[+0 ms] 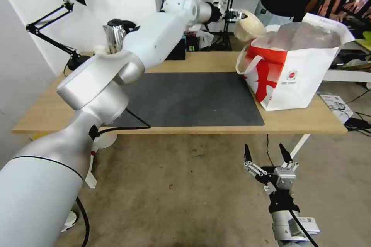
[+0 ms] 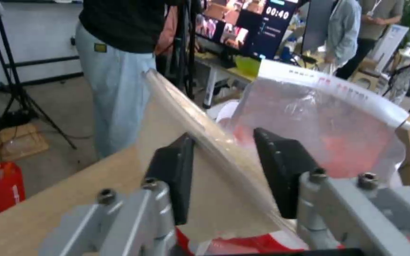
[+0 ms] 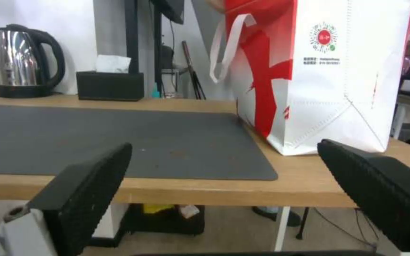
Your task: Pick up the trash from the table and place it into the takeout bag.
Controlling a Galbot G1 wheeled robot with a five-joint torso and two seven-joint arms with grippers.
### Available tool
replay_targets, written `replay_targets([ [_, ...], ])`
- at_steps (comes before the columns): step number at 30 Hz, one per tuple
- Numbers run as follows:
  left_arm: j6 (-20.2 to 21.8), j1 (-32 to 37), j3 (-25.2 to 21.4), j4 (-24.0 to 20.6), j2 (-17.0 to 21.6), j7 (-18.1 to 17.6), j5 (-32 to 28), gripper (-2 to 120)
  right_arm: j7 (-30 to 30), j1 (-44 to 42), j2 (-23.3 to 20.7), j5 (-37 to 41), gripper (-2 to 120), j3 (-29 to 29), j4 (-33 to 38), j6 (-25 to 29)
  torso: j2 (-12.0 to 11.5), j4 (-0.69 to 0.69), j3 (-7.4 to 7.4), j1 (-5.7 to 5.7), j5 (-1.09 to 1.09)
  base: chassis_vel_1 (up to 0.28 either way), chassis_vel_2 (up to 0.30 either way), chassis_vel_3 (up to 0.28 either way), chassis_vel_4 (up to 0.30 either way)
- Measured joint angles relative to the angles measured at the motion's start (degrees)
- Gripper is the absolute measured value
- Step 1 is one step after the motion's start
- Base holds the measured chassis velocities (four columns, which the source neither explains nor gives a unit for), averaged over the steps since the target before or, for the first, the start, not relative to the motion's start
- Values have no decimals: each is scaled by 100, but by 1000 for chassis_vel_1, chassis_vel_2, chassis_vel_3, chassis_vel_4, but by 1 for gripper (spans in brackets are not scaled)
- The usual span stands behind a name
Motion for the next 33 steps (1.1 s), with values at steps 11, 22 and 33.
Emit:
replay_targets([
  [11,-125,-86,-14,-285,-9,-117,-448,0,0,0,0,0,100,0,0,0,0,-1,0,0,0,0,0,0,0],
  [22,-288,-203,147,-560,-18,-294,-807,0,0,0,0,0,100,0,0,0,0,-1,0,0,0,0,0,0,0],
  [33,-364,-162,331,-556,-19,-367,-887,0,0,0,0,0,100,0,0,0,0,0,0,0,0,0,0,0,0],
])
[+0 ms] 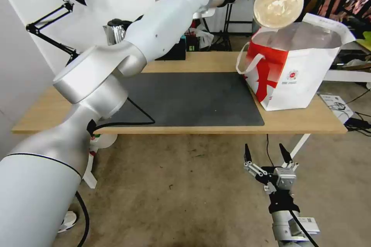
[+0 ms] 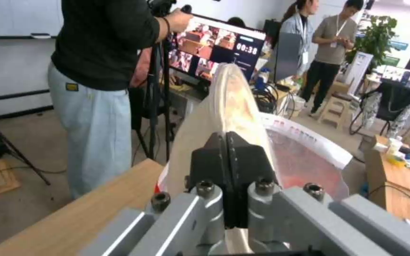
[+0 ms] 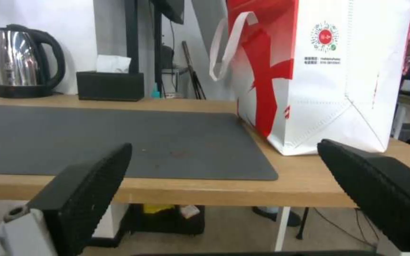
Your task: Pick up the trash from the table and place it into the takeout bag.
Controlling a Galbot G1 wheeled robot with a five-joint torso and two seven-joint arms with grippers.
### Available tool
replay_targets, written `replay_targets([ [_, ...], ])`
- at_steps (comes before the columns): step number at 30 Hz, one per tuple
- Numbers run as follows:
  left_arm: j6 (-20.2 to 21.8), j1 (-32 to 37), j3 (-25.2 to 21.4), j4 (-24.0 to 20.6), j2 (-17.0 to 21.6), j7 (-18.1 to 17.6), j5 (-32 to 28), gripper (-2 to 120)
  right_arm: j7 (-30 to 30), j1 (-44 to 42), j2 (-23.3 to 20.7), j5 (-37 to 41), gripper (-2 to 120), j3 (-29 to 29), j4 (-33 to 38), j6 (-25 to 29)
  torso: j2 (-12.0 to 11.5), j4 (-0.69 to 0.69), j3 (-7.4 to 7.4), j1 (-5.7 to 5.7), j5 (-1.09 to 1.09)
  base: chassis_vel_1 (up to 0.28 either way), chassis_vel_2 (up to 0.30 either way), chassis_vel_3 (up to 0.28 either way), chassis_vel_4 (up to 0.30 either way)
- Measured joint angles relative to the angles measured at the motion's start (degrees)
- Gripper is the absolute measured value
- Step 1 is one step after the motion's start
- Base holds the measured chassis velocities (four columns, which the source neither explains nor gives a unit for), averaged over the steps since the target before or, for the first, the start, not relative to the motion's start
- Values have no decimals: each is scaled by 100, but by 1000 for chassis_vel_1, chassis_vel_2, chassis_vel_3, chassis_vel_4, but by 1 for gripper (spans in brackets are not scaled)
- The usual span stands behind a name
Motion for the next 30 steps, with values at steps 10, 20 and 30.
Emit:
replay_targets([
  [10,-165,283,370,-91,-5,47,-16,0,0,0,0,0,100,0,0,0,0,-1,0,0,0,0,0,0,0],
  [20,-249,430,684,-136,-9,72,-21,0,0,0,0,0,100,0,0,0,0,0,0,0,0,0,0,0,0],
  [30,-233,526,925,-70,-6,107,63,0,0,0,0,0,100,0,0,0,0,0,0,0,0,0,0,0,0],
])
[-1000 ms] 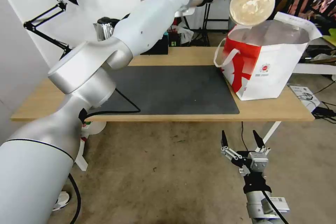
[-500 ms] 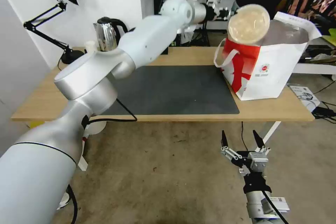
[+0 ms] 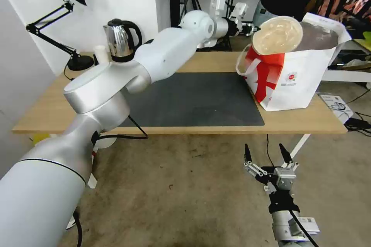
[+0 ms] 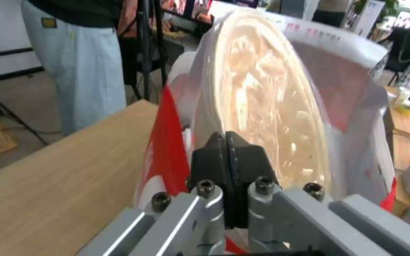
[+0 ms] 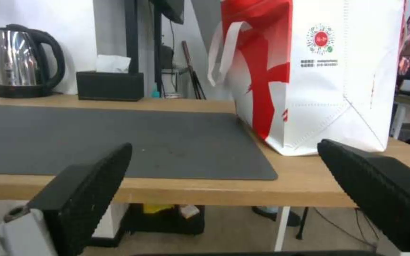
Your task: Pick up the trash from the table and place it into the takeout bag.
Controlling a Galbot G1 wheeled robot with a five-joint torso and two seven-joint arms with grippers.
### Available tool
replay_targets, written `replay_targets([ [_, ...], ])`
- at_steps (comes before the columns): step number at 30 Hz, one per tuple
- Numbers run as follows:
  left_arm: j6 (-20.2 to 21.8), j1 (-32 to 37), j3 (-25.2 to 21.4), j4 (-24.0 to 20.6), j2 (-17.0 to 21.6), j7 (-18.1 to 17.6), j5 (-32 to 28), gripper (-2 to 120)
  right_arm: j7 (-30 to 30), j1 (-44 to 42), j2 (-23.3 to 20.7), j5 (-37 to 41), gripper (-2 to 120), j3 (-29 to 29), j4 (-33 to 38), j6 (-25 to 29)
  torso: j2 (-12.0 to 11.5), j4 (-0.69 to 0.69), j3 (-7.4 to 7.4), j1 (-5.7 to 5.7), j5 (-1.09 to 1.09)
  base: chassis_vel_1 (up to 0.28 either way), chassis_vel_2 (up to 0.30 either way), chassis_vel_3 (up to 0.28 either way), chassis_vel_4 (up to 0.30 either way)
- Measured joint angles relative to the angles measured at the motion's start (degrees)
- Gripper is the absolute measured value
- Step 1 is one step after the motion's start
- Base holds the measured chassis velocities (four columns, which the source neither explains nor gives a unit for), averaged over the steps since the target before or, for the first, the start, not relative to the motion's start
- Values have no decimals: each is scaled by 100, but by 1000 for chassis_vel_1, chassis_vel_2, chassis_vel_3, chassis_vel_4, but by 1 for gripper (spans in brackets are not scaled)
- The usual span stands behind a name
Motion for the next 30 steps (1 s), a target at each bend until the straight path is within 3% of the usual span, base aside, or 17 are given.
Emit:
replay_targets([
  [4,140,-20,-5,44,2,42,57,4,0,0,0,0,100,0,0,0,0,0,0,0,1,0,0,0,0],
  [9,264,-127,-24,69,4,85,72,26,0,0,0,0,100,0,0,0,0,0,0,0,0,0,0,0,0],
  [17,308,-174,31,85,7,113,88,49,0,0,0,0,100,0,0,0,0,0,0,0,0,0,0,0,0],
  [20,317,-179,64,83,8,111,90,66,0,0,0,0,100,0,0,0,0,0,0,0,0,0,0,0,0],
  [30,382,-212,120,93,12,105,91,98,0,0,0,0,100,0,0,0,0,0,0,0,0,0,0,0,0],
])
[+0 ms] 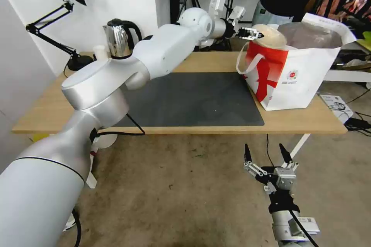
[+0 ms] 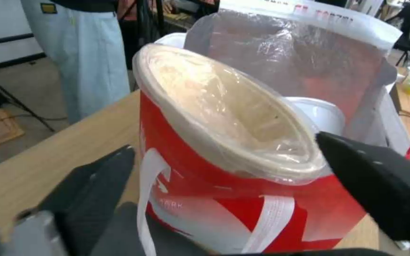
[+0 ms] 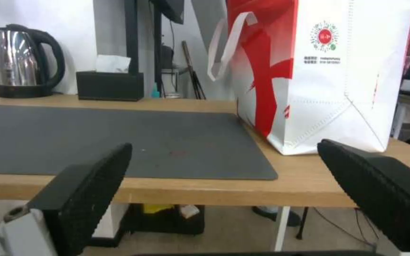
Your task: Pick up the trash from the table and place it into the takeout bag.
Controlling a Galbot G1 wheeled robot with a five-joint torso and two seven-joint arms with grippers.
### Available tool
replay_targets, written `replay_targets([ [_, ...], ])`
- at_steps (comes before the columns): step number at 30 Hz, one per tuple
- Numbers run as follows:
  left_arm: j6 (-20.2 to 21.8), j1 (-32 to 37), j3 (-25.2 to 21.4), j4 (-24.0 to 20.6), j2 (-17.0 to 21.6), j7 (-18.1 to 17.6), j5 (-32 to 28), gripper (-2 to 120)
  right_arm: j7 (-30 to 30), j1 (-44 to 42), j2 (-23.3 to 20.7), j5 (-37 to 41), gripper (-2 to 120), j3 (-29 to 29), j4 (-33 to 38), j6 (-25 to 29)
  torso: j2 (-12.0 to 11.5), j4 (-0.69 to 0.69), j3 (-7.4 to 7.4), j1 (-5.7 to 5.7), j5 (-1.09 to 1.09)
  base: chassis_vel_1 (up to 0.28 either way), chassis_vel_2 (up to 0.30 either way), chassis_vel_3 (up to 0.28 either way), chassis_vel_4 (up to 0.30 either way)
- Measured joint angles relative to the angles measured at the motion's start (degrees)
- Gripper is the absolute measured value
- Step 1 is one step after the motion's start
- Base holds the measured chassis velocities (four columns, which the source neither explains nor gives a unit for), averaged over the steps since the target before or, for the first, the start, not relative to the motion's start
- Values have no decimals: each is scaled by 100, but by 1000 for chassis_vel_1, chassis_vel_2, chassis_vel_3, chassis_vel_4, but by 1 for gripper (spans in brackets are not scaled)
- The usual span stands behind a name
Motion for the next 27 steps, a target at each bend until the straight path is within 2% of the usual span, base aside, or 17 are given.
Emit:
replay_targets([
  [13,17,-147,-49,-38,4,-47,-14,100,0,0,0,0,100,0,0,0,0,0,0,0,0,0,0,0,0],
  [27,294,-555,-250,29,29,-50,83,100,0,0,0,0,100,0,0,0,0,0,0,0,0,0,0,0,0],
])
